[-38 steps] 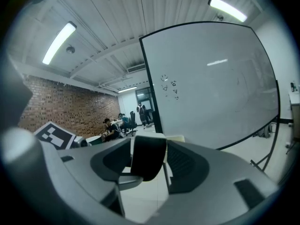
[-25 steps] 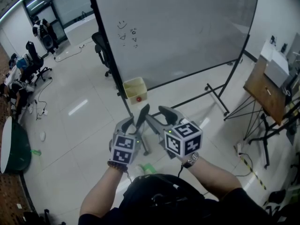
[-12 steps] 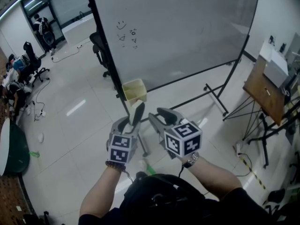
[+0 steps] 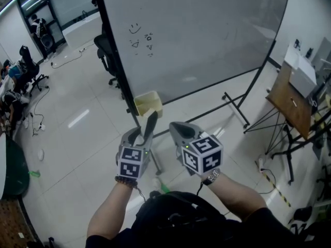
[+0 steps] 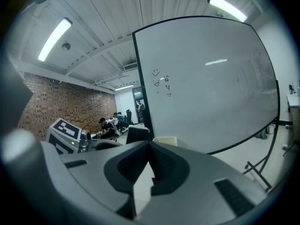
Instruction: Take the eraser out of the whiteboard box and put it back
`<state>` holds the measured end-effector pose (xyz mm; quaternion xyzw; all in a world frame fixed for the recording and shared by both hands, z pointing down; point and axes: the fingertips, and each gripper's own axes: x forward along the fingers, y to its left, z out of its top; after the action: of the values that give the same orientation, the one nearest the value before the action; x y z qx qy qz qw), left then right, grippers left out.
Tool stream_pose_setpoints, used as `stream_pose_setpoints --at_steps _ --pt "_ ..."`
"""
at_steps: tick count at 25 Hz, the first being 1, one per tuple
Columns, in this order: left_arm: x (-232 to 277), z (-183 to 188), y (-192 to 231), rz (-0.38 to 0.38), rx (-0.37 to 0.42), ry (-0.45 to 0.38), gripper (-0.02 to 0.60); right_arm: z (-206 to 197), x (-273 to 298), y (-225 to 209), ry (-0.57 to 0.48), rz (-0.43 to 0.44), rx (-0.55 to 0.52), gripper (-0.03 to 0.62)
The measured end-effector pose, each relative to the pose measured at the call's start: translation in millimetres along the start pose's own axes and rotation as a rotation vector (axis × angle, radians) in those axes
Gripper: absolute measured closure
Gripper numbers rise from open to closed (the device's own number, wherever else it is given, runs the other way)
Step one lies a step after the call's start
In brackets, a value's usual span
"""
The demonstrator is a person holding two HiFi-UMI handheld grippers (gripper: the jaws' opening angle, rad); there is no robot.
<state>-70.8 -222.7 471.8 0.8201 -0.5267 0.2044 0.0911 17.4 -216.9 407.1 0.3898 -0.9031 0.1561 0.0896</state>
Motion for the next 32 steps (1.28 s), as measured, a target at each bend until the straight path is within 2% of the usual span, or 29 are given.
stream_pose_setpoints --at_steps 8,25,32 --pt "33.7 11.7 29.0 -0.031 0.021 0.005 0.426 7.6 33.5 -19.9 0.013 -0.039 0.014 0.572" --pt "96.9 16.4 60.2 -0.125 0.199 0.051 0.426 16.2 81.6 -52.9 0.025 -0.141 0.057 0.572" --pt "114.7 9.5 63.6 -0.159 0.230 0.077 0.426 11.4 94.2 -61.4 0.040 -0.171 0.073 0.572"
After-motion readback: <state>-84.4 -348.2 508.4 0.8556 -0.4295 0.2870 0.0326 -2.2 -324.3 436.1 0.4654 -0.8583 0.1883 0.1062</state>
